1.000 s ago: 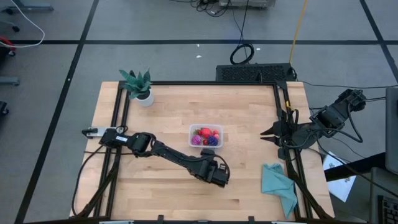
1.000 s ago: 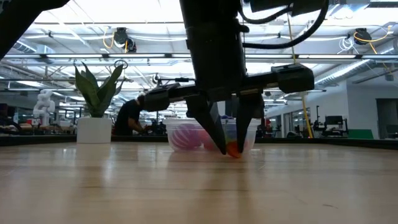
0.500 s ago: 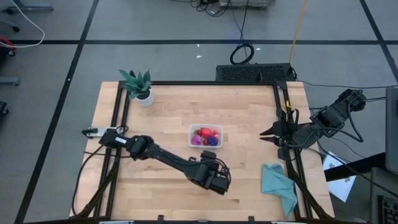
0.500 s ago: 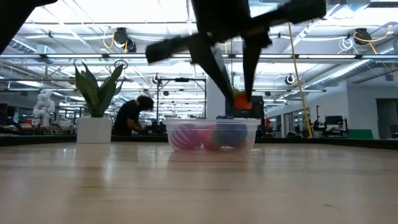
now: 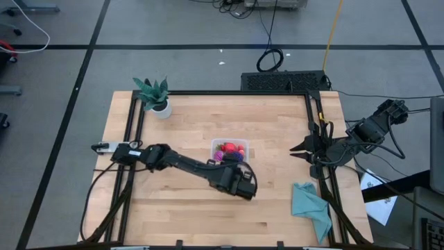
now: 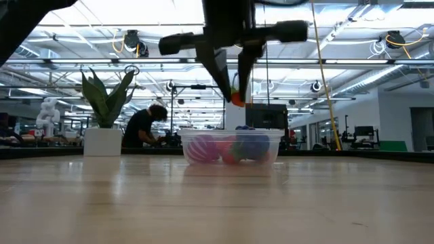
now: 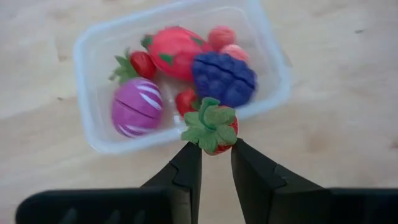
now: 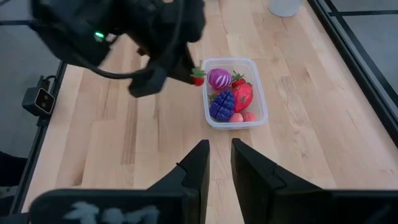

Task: Pick and placing Produce into tupperware
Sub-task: Put the red strawberry into the transparent bin

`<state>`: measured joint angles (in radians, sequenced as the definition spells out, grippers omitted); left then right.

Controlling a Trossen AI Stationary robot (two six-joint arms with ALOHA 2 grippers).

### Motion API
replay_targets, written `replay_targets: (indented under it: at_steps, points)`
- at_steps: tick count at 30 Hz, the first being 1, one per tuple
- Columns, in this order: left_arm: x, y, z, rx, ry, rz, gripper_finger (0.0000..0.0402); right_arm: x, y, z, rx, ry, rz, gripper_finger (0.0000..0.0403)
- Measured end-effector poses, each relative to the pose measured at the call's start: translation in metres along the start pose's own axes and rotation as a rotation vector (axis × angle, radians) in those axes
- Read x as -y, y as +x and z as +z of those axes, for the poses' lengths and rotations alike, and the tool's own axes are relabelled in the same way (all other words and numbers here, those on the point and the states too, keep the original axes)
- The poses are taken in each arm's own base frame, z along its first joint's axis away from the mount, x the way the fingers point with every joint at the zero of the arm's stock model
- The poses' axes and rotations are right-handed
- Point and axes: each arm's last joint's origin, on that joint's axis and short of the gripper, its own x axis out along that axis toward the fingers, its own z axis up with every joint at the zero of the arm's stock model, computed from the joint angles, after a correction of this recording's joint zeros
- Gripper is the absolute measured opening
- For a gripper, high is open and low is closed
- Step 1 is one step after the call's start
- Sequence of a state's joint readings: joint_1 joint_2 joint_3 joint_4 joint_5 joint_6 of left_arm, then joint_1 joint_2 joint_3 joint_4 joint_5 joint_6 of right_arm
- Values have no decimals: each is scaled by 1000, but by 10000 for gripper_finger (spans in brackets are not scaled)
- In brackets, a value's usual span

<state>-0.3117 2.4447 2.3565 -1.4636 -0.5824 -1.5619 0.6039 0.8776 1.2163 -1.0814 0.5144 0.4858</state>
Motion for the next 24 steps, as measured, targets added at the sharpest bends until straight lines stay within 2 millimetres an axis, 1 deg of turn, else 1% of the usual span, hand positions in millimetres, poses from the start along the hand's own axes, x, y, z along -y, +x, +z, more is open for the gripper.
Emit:
replay_targets:
  at_steps: [6,10,18,24]
  points:
    - [-7,16,23,-57,40,77,76,0,0,0,-2,-2,-1,55]
    - [-10,23,34,-75,63,101,76,0,0,-1,-8,-5,-4,55]
    - [-15,34,49,-135,92,134,76,1,0,-1,-9,-6,-5,55]
    - [-16,38,55,-157,92,138,76,1,0,-2,-18,-12,-9,55]
